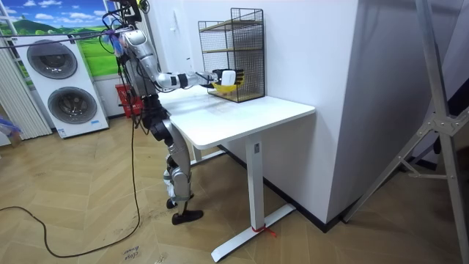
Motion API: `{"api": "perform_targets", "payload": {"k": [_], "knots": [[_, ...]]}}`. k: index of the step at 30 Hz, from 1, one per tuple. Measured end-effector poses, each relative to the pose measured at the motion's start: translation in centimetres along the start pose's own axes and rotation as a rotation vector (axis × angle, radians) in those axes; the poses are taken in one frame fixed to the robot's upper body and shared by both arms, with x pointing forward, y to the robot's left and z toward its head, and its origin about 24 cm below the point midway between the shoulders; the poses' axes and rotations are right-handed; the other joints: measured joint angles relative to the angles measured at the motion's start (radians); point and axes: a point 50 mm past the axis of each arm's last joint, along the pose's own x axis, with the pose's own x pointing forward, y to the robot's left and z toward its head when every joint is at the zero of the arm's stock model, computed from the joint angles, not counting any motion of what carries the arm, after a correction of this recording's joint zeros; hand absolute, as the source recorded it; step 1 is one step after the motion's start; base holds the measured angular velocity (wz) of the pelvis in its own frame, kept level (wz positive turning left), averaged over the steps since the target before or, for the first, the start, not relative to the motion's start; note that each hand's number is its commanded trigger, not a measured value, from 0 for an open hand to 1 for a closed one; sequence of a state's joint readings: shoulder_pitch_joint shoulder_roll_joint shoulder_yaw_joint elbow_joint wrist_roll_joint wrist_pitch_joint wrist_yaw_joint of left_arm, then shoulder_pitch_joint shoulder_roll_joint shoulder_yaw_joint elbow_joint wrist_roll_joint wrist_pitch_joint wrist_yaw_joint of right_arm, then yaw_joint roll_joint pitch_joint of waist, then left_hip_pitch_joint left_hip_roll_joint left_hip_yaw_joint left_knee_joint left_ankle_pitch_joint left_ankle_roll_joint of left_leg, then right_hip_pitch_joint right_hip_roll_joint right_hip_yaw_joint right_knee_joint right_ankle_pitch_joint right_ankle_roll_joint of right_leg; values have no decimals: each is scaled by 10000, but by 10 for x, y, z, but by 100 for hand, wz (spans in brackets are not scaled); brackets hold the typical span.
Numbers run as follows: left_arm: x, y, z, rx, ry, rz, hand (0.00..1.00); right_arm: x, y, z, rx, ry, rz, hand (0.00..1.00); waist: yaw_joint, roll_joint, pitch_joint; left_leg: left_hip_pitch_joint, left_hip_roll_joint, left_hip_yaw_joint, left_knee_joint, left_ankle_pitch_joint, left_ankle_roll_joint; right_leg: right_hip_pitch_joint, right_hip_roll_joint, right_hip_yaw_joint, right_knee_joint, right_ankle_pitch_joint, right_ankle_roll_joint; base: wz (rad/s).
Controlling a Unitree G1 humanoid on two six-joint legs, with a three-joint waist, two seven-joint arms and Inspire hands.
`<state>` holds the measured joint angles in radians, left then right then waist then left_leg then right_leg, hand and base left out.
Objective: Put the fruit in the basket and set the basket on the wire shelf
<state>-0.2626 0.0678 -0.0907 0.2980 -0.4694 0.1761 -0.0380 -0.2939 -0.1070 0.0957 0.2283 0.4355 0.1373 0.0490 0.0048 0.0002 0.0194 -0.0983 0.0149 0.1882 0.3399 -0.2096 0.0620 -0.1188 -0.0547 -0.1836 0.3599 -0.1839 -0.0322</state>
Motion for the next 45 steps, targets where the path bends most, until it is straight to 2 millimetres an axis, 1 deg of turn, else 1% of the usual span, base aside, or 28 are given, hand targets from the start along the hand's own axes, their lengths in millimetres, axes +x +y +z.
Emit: {"api": "perform_targets", "payload": {"k": [3, 5, 12, 15, 20, 27, 31, 35, 40, 45], "knots": [[3, -1, 1, 13, 100, 173, 0, 1, -1, -2, 112, 157, -122, 0, 5, 68, 7, -1, -10, 0, -38, 17, -2, -17, -10, 0, -2, 0, 0, 0], [6, -2, 0, -52, 246, 344, 0, 2, -3, -7, 135, 452, -260, 0, 7, 101, -3, 9, -13, 1, -52, 26, -7, -20, -11, 1, 5, -2, -3, 0], [9, -4, 1, -102, 393, 597, 0, 2, -5, -12, 164, 854, -531, 0, 5, 109, -6, 117, -72, 1, -257, 140, -22, 0, -39, 18, -3, 1, -10, 0], [9, -4, 1, -114, 446, 723, 0, 5, -4, -12, 177, 1026, -611, 0, -3, 108, -6, 223, -129, 3, -392, 242, -21, 13, -76, 28, -4, 3, -11, 0], [10, -5, 1, -140, 476, 793, 0, 9, -2, -8, 126, 1026, -626, 0, -7, 106, -5, 247, -128, 2, -486, 264, -35, 32, -76, 8, -17, 0, -23, 0], [13, -3, -1, -178, 620, 1038, 0, 10, -2, -8, 136, 1030, -619, 0, -7, 101, -3, 379, -116, -7, -558, 289, -46, 205, -62, -55, -138, 19, -46, 1], [13, -2, 0, -148, 623, 1215, 0, 10, -3, -10, 144, 1085, -744, 0, -14, 101, -3, 380, -112, -5, -570, 305, -49, 217, -53, -55, -152, 32, -51, 0], [13, -1, 1, -116, 631, 1335, 0, 9, -6, -16, 165, 1339, -975, 0, -7, 102, -4, 407, -108, -4, -593, 314, -56, 250, -45, -57, -172, 39, -55, 0], [12, 2, 1, -54, 622, 1570, 0, 9, -7, -16, 164, 1355, -1057, 0, -16, 109, -11, 428, -70, 2, -675, 373, -83, 311, 21, -59, -353, 149, -74, 0], [12, 4, 1, -37, 626, 1737, 0, 9, -7, -16, 155, 1366, -1090, 0, -13, 121, -20, 436, -63, 2, -672, 383, -91, 316, 30, -57, -357, 155, -78, 0]]}}
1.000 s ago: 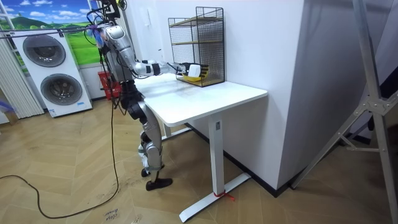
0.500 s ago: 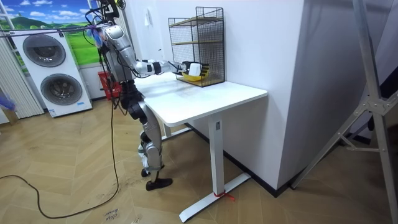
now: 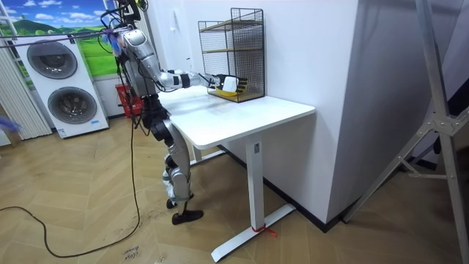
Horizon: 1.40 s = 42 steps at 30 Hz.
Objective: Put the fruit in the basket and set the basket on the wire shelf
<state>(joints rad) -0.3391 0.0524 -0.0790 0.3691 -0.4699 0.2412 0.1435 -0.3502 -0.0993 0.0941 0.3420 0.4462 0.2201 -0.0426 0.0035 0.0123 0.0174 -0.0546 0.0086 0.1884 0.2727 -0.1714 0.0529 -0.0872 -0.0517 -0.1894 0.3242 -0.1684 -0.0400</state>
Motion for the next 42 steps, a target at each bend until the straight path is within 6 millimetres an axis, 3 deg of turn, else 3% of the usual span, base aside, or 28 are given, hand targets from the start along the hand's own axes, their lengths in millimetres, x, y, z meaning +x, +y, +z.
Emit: {"api": "perform_targets", "payload": {"k": [9, 16, 23, 30, 34, 42], "knots": [[0, 6, 2, -612, -2, 139, 0, 0, -4, -4, 393, 204, -77, 0, -5, -1, -24, 262, -16, 31, -141, 36, -25, 176, 15, 85, 11, -3, -2, -1], [-1, 25, 8, -796, -219, 747, 0, 0, -7, -8, 429, 362, -206, 0, 26, -35, -49, 291, -45, 6, -153, 88, -24, 168, 1, 78, 10, -2, -3, 0], [-3, 34, 9, -778, -277, 781, 0, 0, -10, -6, 378, 281, -40, 0, 25, -134, -148, 303, -45, 9, -138, 90, -25, 182, 1, 99, 22, -2, -3, 0], [-4, 36, 12, -291, -430, 568, 0, 0, -11, -5, 356, 226, 45, 0, 25, -133, -164, 290, -46, 8, -149, 90, -25, 171, -2, 84, 12, -4, -2, 0], [-6, 32, 26, -111, -1023, 330, 0, -2, -10, 0, 299, -35, 110, 0, 27, -126, -168, 276, -40, -1, -149, 90, -25, 188, -14, 9, -35, 4, -10, 0], [-11, 29, 38, 78, -1777, 71, 0, -13, -12, 8, 95, -712, 437, 0, 17, -35, -251, 481, -27, -4, -234, 106, -22, 390, 15, 11, -170, 62, -9, 0]]}}
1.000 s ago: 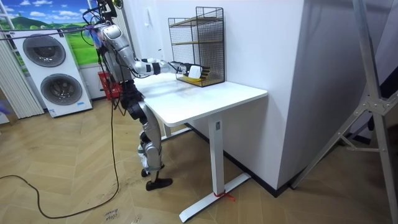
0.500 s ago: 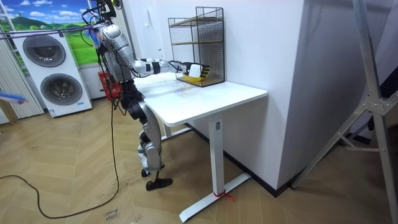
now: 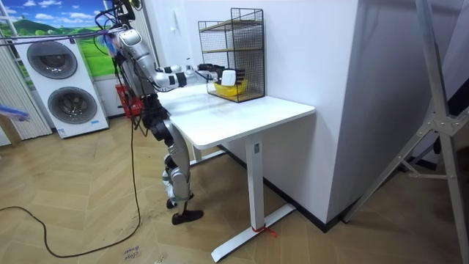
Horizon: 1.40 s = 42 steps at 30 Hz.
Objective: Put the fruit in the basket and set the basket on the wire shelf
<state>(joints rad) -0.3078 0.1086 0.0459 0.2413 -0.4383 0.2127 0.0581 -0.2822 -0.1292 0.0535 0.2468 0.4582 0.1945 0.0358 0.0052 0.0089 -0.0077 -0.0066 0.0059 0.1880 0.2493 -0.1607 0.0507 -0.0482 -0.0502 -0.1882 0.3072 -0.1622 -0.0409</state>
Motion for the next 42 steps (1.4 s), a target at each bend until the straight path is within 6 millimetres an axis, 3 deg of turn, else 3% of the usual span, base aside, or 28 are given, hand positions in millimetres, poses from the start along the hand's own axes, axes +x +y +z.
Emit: {"api": "perform_targets", "payload": {"k": [7, 15, 27, 32, 42], "knots": [[-18, 7, -8, 317, -231, -338, 0, -19, -12, 3, 226, -627, -209, 0, -38, -21, -6, 20, 3, 4, -54, 4, -8, 39, 1, -3, 6, -13, 5, 0], [-37, 9, -2, 1013, -993, -658, 0, -40, -16, 3, -27, -1112, -144, 0, -25, -68, 9, -9, 11, 14, -107, 4, -12, -40, 28, 18, -96, -3, 7, 0], [-51, 10, 1, 1274, -1456, -920, 0, -54, -16, 4, -224, -1519, 79, 0, -44, -79, 19, -121, 22, 22, -125, 4, -12, -137, 68, 101, -146, 31, 18, 0], [-65, 19, 2, 1373, -1558, -1246, 0, -63, -24, 15, -452, -2063, 11, 0, -30, -66, 10, -291, 30, 45, -104, 4, -13, -262, 59, 74, -125, 35, 10, -1], [-89, 38, 4, 1959, -1634, -1578, 0, -85, -40, 16, -930, -2305, -395, 0, -13, 7, -9, -448, 48, 0, 23, -21, 1, -367, 44, -20, -122, 26, 10, 2]]}}
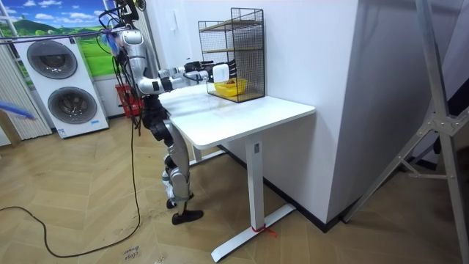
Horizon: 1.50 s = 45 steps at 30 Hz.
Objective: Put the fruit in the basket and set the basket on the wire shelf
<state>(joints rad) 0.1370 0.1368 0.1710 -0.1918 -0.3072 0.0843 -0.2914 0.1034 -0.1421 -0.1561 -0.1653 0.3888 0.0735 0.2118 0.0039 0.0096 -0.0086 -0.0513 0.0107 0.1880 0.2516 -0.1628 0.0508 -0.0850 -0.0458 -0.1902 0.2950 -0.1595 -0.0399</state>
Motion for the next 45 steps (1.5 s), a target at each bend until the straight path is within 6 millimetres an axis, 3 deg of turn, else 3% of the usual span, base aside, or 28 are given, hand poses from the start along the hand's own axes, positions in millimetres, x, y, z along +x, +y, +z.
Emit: {"api": "perform_targets", "payload": {"k": [3, 6, 12, 14, 20, 24, 32, 35, 40, 45], "knots": [[-6, 7, -1, 709, 298, -59, 0, -8, -6, 1, -272, 92, -113, 0, -4, 79, -41, -56, -7, 5, 18, -10, 8, -20, -16, 4, 38, -27, 20, 0], [-13, 15, 2, 1335, 461, -194, 0, -11, -12, 8, -542, -40, -188, 0, -14, 144, -4, -95, -2, 19, 40, -20, 10, -46, -20, -2, 44, -27, 19, 0], [-30, 32, 39, 2891, -190, -853, 0, -22, -39, 47, -1729, -1198, -857, 0, 3, 336, 91, -158, -1, 25, -16, -26, 12, -178, -10, 6, -4, -71, 118, 0], [-36, 34, 43, 3071, -197, -966, 0, -30, -45, 53, -1956, -1347, -1164, 0, 18, 382, 82, -160, 1, 27, -22, -23, 8, -175, -8, 8, 3, -58, 96, 0], [-56, 53, 55, 3847, 115, -879, 0, -57, -65, 62, -2910, -938, -1905, 0, 37, 366, 82, -49, 1, 30, -121, 4, -35, -152, -5, 16, 56, -101, 77, 0], [-58, 56, 57, 3969, 172, -884, 0, -65, -74, 66, -3152, -896, -2308, 0, -60, 294, 107, -32, -6, 26, -118, 4, -41, -152, -23, 5, 152, -150, 34, 1], [-86, 89, 84, 5093, 275, 128, 0, -95, -108, 99, -4138, -1509, -4181, 0, -105, 186, 129, -62, 41, 17, -101, -4, -108, -200, 13, -11, 187, -222, 9, 0], [-98, 96, 87, 5190, 454, 466, 0, -104, -115, 104, -4314, -1600, -4768, 0, -82, 201, 40, -15, 46, 15, -100, 0, -113, -141, 21, -16, 169, -218, 4, 0], [-112, 103, 99, 4331, -602, 879, 0, -118, -127, 117, -3903, -2331, -6025, 0, 66, 249, 29, 88, 54, 9, -105, -34, -162, -22, 26, -16, 148, -264, -35, 0], [-140, 123, 118, 3350, -2403, 2614, 0, -143, -146, 136, -3471, -3307, -8201, 0, 182, 299, 36, 68, 69, 6, -111, -17, -172, -29, 33, -52, 147, -275, -39, 0]]}}
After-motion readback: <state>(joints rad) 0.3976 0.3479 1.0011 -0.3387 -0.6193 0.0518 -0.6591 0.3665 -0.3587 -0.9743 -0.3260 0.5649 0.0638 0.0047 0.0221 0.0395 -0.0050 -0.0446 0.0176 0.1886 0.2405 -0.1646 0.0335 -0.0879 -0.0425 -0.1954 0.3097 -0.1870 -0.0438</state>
